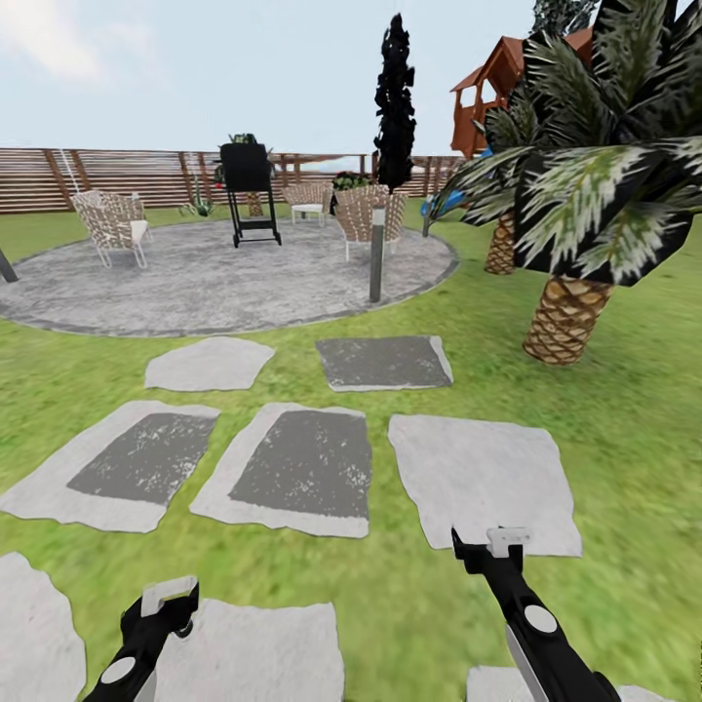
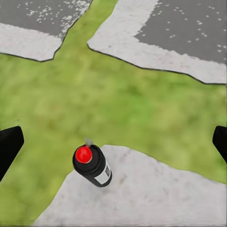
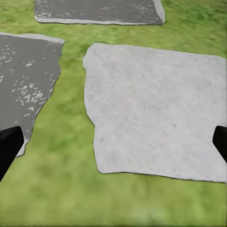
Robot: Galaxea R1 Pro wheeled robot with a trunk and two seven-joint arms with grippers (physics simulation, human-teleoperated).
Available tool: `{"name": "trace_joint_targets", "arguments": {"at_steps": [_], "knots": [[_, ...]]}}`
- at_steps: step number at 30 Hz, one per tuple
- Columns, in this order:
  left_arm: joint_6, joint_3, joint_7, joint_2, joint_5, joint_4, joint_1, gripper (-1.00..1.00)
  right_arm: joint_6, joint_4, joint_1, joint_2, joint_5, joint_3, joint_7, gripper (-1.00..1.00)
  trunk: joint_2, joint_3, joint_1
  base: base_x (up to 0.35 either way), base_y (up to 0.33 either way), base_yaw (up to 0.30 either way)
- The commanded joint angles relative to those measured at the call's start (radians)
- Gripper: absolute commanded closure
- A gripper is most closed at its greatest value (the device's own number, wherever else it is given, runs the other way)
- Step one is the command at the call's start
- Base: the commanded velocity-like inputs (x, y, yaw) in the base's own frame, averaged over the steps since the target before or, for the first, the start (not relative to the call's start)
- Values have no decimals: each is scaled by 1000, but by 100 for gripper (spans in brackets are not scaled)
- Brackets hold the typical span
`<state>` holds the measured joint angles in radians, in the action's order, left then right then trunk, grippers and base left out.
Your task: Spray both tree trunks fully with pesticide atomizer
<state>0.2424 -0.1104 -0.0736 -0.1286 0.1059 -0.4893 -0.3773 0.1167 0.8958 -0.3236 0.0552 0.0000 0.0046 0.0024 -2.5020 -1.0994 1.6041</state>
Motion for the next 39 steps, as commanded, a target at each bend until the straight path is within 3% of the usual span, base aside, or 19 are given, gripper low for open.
{"name": "trace_joint_targets", "arguments": {"at_steps": [1, 15, 23, 30, 39], "knots": [[0, 0, 0, 0, 0, 0, 0, -100, 0, 0, 0, 0, 0, 0, 0, -100, 0, -6, 0, 0, 0, 0], [3, 1, -1, 0, -1, 0, 0, -100, 0, 0, 0, 0, 0, 0, -1, -100, -4, -82, 7, 0, 0, 0], [10, 0, -4, 0, -53, -2, 0, -100, 0, 0, 0, 0, 1, 0, -1, -100, -5, -126, 10, 0, 0, 0], [12, 0, -5, 0, -59, -8, 2, -100, 0, 1, 0, 0, 1, 0, -1, -100, -7, -164, 13, 0, 0, 0], [106, 0, 1, 0, -60, 0, 8, -100, 0, 0, 0, 0, 2, 0, -1, -100, -9, -210, 17, 0, 0, 0]]}}
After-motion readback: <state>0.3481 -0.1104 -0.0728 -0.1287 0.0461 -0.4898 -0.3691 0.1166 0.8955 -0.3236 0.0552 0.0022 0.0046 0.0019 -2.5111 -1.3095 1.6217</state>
